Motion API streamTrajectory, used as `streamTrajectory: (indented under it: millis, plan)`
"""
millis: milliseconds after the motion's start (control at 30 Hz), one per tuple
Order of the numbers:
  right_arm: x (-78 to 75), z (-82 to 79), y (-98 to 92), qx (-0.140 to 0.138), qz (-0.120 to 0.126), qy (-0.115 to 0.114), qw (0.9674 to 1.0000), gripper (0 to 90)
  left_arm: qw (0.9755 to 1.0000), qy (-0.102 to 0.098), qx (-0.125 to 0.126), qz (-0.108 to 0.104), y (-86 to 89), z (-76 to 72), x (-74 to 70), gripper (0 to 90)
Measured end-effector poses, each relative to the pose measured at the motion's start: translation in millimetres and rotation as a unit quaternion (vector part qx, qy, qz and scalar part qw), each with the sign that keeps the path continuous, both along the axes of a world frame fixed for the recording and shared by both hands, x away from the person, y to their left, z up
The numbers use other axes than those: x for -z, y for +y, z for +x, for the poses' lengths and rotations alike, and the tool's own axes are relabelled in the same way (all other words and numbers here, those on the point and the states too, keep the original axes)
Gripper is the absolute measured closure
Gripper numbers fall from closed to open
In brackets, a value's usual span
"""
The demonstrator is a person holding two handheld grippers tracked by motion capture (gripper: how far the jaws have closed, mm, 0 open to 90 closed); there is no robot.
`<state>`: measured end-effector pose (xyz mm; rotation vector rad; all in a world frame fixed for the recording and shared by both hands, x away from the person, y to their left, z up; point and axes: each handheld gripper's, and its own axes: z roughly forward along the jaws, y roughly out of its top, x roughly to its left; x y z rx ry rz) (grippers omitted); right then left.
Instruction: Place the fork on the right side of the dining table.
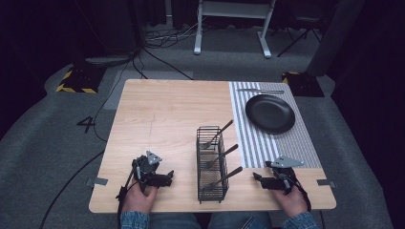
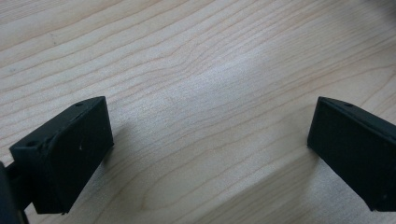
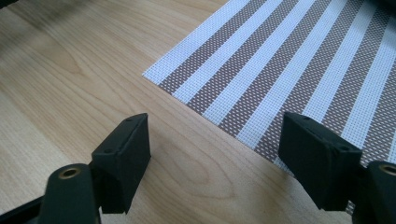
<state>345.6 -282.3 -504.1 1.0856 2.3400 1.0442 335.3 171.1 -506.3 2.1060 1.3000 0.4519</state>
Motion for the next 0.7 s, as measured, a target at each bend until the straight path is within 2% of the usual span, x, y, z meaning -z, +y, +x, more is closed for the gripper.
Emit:
streamTrajectory:
  millis: [167,200,233,267,300,333,367,400,433,533,700]
  plan:
    - [-0.2,-0.2,-0.4,0.003,0.000,0.000,1.0000,27.0,1.0000,0.000,0.000,0.000,0.0,0.0,0.0,0.2]
    - [-0.5,-0.4,-0.2,0.005,0.000,0.001,1.0000,28.4,1.0000,0.000,0.000,0.000,0.0,0.0,0.0,0.2]
    - [-3.0,-0.7,0.8,0.004,-0.007,0.007,0.9999,33.9,1.0000,0.000,0.000,0.000,0.0,0.0,0.0,0.2]
    - [-3.0,-0.7,0.8,0.004,-0.007,0.007,0.9999,33.9,1.0000,0.000,0.000,0.000,0.0,0.0,0.0,0.2]
    - [-5.4,-0.6,1.5,0.003,-0.013,0.014,0.9998,38.0,1.0000,0.000,0.000,0.000,0.0,0.0,0.0,0.2]
    - [-12.1,1.4,1.9,-0.002,-0.014,0.043,0.9990,41.3,1.0000,0.000,0.000,0.000,0.0,0.0,0.0,0.2]
    - [-12.1,1.4,1.9,-0.002,-0.014,0.043,0.9990,41.3,1.0000,0.000,0.000,0.000,0.0,0.0,0.0,0.2]
    - [-17.5,1.6,1.4,-0.006,-0.004,0.057,0.9983,42.6,1.0000,0.000,0.000,0.000,0.0,0.1,0.0,0.2]
    - [-17.5,1.6,1.4,-0.006,-0.004,0.057,0.9983,42.6,1.0000,0.000,0.000,0.000,0.0,0.1,0.0,0.2]
    - [-29.0,-1.6,-0.3,-0.009,0.016,0.064,0.9978,43.1,1.0000,0.000,0.000,0.000,0.0,0.0,0.0,0.2]
    - [-42.6,-5.6,0.4,-0.007,0.019,0.064,0.9978,43.1,1.0000,0.000,0.000,0.000,0.0,0.0,0.0,0.3]
